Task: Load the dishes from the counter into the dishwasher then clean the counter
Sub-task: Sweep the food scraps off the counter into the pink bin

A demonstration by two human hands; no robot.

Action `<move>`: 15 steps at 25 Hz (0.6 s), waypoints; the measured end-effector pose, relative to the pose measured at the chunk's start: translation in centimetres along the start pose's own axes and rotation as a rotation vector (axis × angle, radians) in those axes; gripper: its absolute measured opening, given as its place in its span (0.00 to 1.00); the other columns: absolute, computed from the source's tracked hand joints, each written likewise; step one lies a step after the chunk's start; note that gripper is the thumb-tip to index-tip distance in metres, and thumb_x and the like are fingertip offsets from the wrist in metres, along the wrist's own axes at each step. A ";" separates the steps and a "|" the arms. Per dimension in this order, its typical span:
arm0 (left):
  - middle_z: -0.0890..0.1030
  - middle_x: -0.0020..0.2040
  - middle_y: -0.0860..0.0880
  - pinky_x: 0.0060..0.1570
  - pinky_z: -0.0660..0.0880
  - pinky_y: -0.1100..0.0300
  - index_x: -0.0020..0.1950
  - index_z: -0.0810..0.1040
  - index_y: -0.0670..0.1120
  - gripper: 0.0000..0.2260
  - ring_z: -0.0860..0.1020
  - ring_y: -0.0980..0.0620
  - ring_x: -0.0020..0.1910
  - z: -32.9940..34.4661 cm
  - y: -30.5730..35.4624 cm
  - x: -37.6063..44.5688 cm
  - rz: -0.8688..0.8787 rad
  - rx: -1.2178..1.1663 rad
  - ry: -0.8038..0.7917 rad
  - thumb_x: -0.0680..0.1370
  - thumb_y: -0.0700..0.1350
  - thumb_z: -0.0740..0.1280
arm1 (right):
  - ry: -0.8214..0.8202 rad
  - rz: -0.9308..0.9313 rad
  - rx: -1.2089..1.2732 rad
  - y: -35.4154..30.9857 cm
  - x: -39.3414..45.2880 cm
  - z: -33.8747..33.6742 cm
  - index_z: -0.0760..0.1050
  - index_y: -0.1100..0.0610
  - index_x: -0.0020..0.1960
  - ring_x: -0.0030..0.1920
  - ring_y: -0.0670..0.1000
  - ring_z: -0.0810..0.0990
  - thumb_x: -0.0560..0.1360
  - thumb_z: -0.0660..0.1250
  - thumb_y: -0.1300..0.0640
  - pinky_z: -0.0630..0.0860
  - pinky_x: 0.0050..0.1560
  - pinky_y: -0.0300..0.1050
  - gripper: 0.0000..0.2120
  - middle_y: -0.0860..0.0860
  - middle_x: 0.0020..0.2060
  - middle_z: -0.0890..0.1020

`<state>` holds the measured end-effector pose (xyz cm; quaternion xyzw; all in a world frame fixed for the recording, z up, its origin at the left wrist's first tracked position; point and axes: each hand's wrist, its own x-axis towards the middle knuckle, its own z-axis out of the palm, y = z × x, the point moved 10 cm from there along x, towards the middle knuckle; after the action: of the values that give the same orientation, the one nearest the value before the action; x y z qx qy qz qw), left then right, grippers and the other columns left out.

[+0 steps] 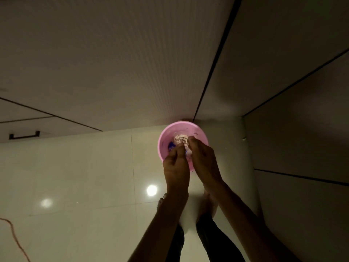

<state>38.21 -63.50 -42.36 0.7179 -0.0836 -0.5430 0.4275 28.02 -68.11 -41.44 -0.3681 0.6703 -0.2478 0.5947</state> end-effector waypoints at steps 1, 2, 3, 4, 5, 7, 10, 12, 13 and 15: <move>0.84 0.52 0.47 0.43 0.78 0.68 0.61 0.80 0.43 0.13 0.81 0.56 0.49 0.2 0.9 -1.7 0.008 -0.027 -0.017 0.82 0.46 0.62 | 0.017 -0.017 0.039 -1.1 -1.5 -0.6 0.74 0.45 0.46 0.43 0.41 0.78 0.83 0.58 0.51 0.78 0.46 0.39 0.09 0.40 0.40 0.78; 0.84 0.52 0.46 0.48 0.80 0.63 0.61 0.80 0.43 0.13 0.82 0.53 0.52 0.3 1.6 -3.3 0.016 -0.051 -0.028 0.82 0.46 0.62 | 0.034 -0.033 0.085 -1.9 -3.0 -1.3 0.74 0.42 0.44 0.43 0.42 0.79 0.82 0.59 0.51 0.78 0.44 0.36 0.10 0.38 0.40 0.79; 0.84 0.53 0.45 0.53 0.79 0.58 0.62 0.80 0.43 0.12 0.81 0.50 0.55 0.4 2.4 -4.8 0.022 -0.072 -0.034 0.82 0.46 0.63 | 0.052 -0.050 0.132 -2.9 -4.6 -1.9 0.74 0.41 0.44 0.43 0.41 0.80 0.82 0.60 0.52 0.78 0.43 0.33 0.10 0.38 0.40 0.80; 0.84 0.53 0.45 0.57 0.78 0.54 0.61 0.81 0.44 0.12 0.81 0.48 0.56 0.5 3.2 -6.3 0.026 -0.089 -0.037 0.82 0.45 0.63 | 0.074 -0.068 0.163 -3.7 -6.1 -2.7 0.74 0.40 0.45 0.44 0.40 0.81 0.81 0.61 0.53 0.77 0.44 0.31 0.10 0.37 0.41 0.81; 0.84 0.54 0.44 0.59 0.77 0.51 0.61 0.81 0.44 0.11 0.80 0.47 0.57 0.8 4.1 -7.8 0.023 -0.096 -0.040 0.81 0.44 0.64 | 0.100 -0.084 0.189 -4.6 -7.8 -3.7 0.75 0.39 0.46 0.45 0.38 0.81 0.81 0.61 0.54 0.78 0.45 0.31 0.10 0.37 0.42 0.81; 0.83 0.56 0.45 0.61 0.76 0.50 0.61 0.81 0.46 0.11 0.79 0.47 0.58 1.5 5.9 -10.8 0.019 -0.063 -0.057 0.81 0.45 0.65 | 0.163 -0.088 0.235 -5.7 -10.9 -5.8 0.76 0.41 0.50 0.47 0.35 0.81 0.81 0.61 0.56 0.77 0.46 0.30 0.10 0.38 0.45 0.82; 0.81 0.57 0.48 0.61 0.76 0.52 0.61 0.80 0.50 0.11 0.78 0.49 0.58 3.0 9.3 -15.8 0.034 -0.004 -0.110 0.80 0.48 0.66 | 0.247 -0.101 0.278 -8.3 -15.4 -9.4 0.78 0.43 0.53 0.50 0.35 0.80 0.82 0.60 0.56 0.76 0.49 0.29 0.11 0.36 0.47 0.83; 0.81 0.58 0.49 0.62 0.75 0.51 0.58 0.81 0.52 0.08 0.77 0.49 0.59 4.1 11.3 -19.3 0.049 0.011 -0.151 0.79 0.47 0.66 | 0.305 -0.109 0.277 -10.2 -18.2 -12.0 0.78 0.40 0.53 0.53 0.36 0.80 0.82 0.59 0.55 0.76 0.54 0.32 0.12 0.33 0.47 0.83; 0.81 0.58 0.49 0.62 0.75 0.50 0.55 0.82 0.53 0.07 0.77 0.49 0.59 4.7 12.3 -20.7 0.058 0.019 -0.171 0.79 0.47 0.67 | 0.330 -0.125 0.275 -11.3 -19.4 -13.2 0.79 0.41 0.55 0.55 0.38 0.80 0.82 0.59 0.54 0.76 0.56 0.35 0.12 0.34 0.49 0.83; 0.82 0.55 0.49 0.64 0.74 0.47 0.49 0.82 0.55 0.06 0.78 0.47 0.59 6.1 14.1 -23.4 0.062 0.021 -0.208 0.79 0.45 0.67 | 0.363 -0.176 0.282 -13.8 -21.4 -15.6 0.79 0.46 0.59 0.57 0.40 0.79 0.80 0.59 0.48 0.75 0.60 0.40 0.13 0.39 0.54 0.83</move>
<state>28.56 -61.74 -16.14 0.6594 -0.1553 -0.6002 0.4253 15.91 -61.27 -15.04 -0.2877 0.6904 -0.4518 0.4862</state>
